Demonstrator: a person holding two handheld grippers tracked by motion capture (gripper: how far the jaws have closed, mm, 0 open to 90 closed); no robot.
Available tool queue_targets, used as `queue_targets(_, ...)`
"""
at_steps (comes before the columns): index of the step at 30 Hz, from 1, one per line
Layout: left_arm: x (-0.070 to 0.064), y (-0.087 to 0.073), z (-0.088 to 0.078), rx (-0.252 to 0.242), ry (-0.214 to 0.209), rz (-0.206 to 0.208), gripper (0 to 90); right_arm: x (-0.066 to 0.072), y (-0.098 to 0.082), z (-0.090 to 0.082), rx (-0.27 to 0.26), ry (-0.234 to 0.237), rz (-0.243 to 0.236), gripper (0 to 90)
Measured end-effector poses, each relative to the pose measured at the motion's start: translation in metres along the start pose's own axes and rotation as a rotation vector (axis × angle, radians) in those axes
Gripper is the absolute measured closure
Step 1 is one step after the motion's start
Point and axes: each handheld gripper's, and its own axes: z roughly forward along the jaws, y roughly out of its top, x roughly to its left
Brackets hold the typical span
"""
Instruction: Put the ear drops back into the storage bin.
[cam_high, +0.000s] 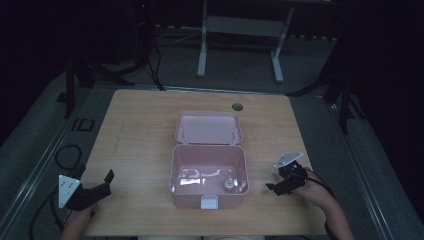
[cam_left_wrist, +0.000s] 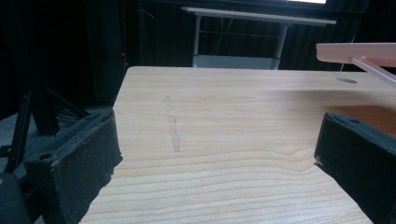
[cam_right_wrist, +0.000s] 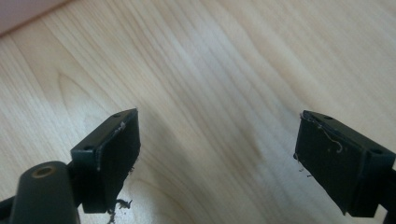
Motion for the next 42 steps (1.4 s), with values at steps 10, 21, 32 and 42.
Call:
queue_targets(10,0.000,0.000,0.000,0.000,0.000,-0.001,0.4,-0.003,-0.018,-0.002,-0.152,-0.174,0.176,13.4)
queue_targets(21,0.000,0.000,0.000,0.000,0.001,-0.002,0.4,-0.004,-0.033,0.003,-0.238,-0.355,0.298,13.3)
queue_targets(32,0.000,0.000,0.000,0.000,0.000,-0.002,0.4,0.001,-0.046,0.004,-0.398,-0.487,0.411,13.2)
queue_targets(42,0.000,0.000,0.000,0.000,-0.001,0.000,0.4,0.005,-0.053,-0.001,-0.529,-0.532,0.496,13.2)
